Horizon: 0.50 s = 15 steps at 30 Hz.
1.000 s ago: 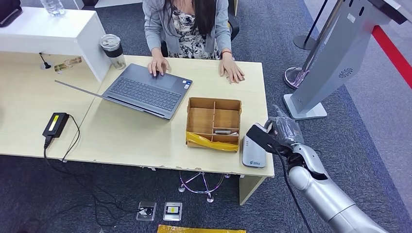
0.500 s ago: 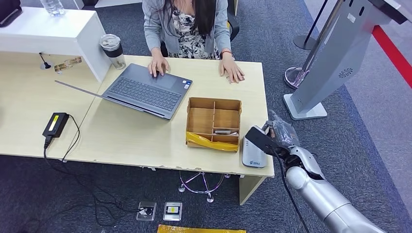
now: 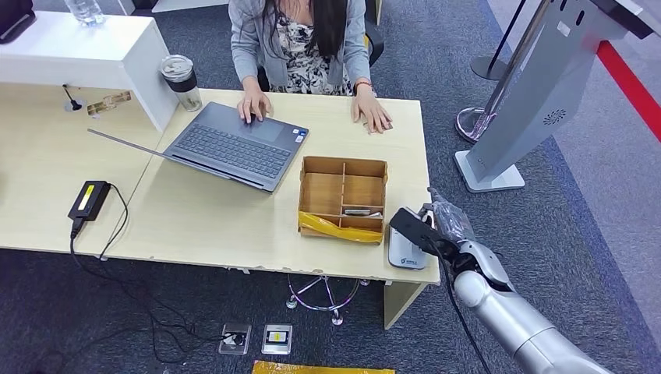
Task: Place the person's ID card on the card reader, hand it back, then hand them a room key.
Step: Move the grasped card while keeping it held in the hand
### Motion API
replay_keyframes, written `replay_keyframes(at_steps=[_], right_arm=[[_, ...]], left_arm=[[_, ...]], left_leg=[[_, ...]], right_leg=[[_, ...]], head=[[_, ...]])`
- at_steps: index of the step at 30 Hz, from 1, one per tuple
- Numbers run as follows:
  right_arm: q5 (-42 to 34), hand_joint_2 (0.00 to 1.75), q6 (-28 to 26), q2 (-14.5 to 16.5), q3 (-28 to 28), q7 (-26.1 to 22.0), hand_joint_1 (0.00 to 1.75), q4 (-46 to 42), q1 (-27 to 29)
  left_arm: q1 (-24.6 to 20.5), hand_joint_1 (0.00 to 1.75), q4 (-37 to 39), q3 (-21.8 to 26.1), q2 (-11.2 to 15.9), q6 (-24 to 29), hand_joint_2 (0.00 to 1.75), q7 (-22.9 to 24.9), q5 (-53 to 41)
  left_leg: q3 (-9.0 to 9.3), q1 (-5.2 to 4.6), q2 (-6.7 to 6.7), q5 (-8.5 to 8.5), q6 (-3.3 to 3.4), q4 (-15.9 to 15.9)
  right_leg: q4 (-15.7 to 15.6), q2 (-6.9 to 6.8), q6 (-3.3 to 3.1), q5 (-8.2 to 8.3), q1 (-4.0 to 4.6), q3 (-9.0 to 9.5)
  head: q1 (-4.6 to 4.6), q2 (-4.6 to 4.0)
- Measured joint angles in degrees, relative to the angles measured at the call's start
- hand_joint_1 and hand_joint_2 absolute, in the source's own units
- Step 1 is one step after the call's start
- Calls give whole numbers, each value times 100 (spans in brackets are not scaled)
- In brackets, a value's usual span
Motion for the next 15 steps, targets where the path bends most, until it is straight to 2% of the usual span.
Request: replay_keyframes(at_steps=[15], right_arm=[[4, 175, 429, -78, 9, 424, 175, -805, 180]], left_arm=[[4, 0, 0, 0, -1, -9, 0, -30, 11]], left_leg=[[3, 0, 6, 0, 0, 0]], right_leg=[[0, 3, 0, 0, 0, 1]], head=[[0, 0]])
